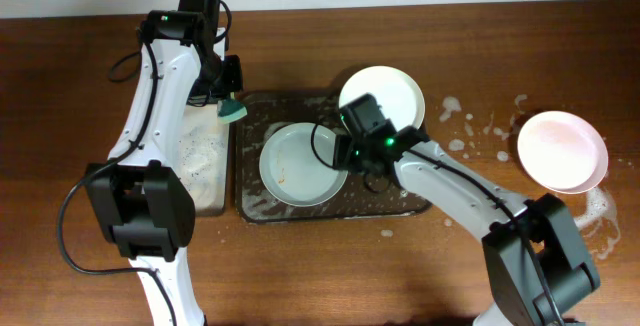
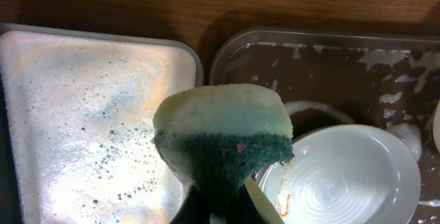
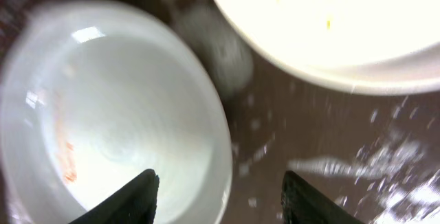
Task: Clean dirty plates on tray and stack at the side
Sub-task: 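Grasp the pale green plate rim with the right gripper, drag it left, then scrub the pale green plate with the sponge in the left gripper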
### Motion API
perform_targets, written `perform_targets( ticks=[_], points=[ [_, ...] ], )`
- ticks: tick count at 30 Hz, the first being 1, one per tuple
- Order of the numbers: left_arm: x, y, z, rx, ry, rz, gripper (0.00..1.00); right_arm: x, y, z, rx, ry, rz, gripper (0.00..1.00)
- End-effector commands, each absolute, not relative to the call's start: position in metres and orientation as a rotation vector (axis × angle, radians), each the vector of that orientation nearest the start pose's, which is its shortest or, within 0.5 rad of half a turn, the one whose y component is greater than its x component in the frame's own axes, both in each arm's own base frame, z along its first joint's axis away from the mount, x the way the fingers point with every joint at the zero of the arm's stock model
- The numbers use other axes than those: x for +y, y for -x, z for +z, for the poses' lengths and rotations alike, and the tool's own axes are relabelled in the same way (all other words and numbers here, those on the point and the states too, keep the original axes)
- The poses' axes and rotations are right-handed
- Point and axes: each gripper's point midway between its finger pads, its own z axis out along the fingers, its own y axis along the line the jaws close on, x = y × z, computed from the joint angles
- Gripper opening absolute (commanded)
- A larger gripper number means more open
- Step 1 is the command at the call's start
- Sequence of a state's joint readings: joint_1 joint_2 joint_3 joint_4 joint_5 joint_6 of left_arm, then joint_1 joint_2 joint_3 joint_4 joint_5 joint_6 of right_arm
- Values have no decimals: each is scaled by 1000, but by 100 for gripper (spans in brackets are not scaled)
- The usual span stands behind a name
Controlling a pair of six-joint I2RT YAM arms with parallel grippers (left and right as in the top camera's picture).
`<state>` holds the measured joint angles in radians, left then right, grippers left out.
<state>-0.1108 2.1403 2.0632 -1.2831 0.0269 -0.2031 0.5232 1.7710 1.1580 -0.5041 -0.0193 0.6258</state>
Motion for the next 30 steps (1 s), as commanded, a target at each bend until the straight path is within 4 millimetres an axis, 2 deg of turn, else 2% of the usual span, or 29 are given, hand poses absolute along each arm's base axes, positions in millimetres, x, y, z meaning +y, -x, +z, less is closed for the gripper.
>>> perform_targets(
  ticks=[1,2,3,6,8,10,13,14,15,17,19,20,23,25,27,30],
  points=[
    [-57,-460,161,2874,133,-106,1,205,-371,71,2753,-67,504,55],
    [-57,-460,161,2874,133,-106,1,208,-369,65,2781,-70,549,52],
    [-57,-460,161,2874,134,-106,1,215,-362,49,2834,-59,593,48],
    [-57,-460,161,2876,134,-106,1,222,-355,22,2903,-53,623,42],
    [-57,-459,161,2879,134,-106,1,224,-355,15,2917,-53,634,37],
    [-57,-459,161,2879,133,-109,1,226,-359,11,2908,-79,647,22],
    [-66,-452,150,2916,116,-139,1,234,-357,-1,2931,-83,714,20],
    [-69,-449,146,2930,106,-138,1,234,-356,-2,2933,-85,713,17],
    [-75,-444,138,2953,87,-143,1,234,-356,-3,2934,-90,713,5],
    [-102,-429,118,3009,16,-217,1,234,-356,-3,2936,-106,714,4],
    [-120,-415,102,3051,-49,-215,1,234,-358,-3,2931,-123,709,4],
    [-135,-399,88,3098,-111,-206,1,234,-359,-2,2928,-124,709,4],
    [-157,-377,61,3136,-216,-188,1,234,-359,-2,2928,-124,710,4],
    [-163,-365,41,3153,-256,-179,1,234,-359,-2,2928,-124,710,4],
    [-161,-361,22,3153,-258,-165,1,234,-359,-2,2928,-123,710,4],
    [-128,-359,-10,3110,-255,103,1,234,-359,-2,2925,-123,711,4]
  ],
)
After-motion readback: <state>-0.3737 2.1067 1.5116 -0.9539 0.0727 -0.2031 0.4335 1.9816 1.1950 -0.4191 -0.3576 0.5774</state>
